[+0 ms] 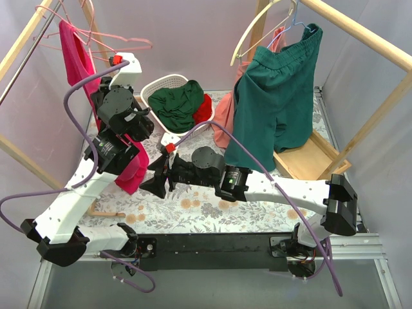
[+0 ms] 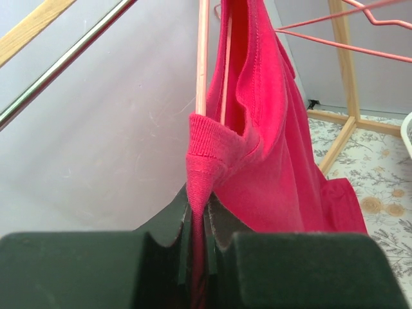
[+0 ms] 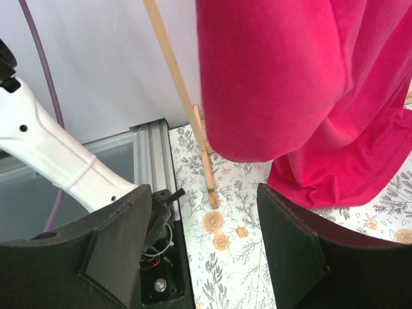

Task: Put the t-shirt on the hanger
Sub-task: Place the hanger at the clothesline.

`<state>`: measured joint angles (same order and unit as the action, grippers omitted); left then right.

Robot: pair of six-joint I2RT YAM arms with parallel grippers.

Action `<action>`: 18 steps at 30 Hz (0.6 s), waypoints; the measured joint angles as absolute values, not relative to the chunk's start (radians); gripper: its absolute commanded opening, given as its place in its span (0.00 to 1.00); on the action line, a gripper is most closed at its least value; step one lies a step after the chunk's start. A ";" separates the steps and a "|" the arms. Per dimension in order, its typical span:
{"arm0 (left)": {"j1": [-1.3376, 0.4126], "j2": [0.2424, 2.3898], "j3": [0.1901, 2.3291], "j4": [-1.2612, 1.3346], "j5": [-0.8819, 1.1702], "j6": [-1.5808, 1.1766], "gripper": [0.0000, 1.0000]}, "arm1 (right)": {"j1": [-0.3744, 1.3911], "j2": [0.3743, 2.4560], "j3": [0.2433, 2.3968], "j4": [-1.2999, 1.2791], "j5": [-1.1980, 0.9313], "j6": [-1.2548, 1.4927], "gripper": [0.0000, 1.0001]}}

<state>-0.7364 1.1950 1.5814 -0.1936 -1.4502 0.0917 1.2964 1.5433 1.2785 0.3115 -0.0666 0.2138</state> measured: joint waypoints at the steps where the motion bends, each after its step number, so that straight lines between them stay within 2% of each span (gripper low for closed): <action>1: -0.736 1.200 1.600 -0.213 -1.446 0.082 0.00 | 1.296 1.538 1.277 0.303 -0.070 0.214 0.74; 10: -0.732 1.232 1.757 -0.266 -1.436 0.036 0.00 | 1.296 1.525 1.277 0.267 -0.105 0.213 0.73; 18: -0.717 1.235 1.728 -0.269 -1.454 0.028 0.00 | 1.296 1.525 1.277 0.232 -0.117 0.210 0.74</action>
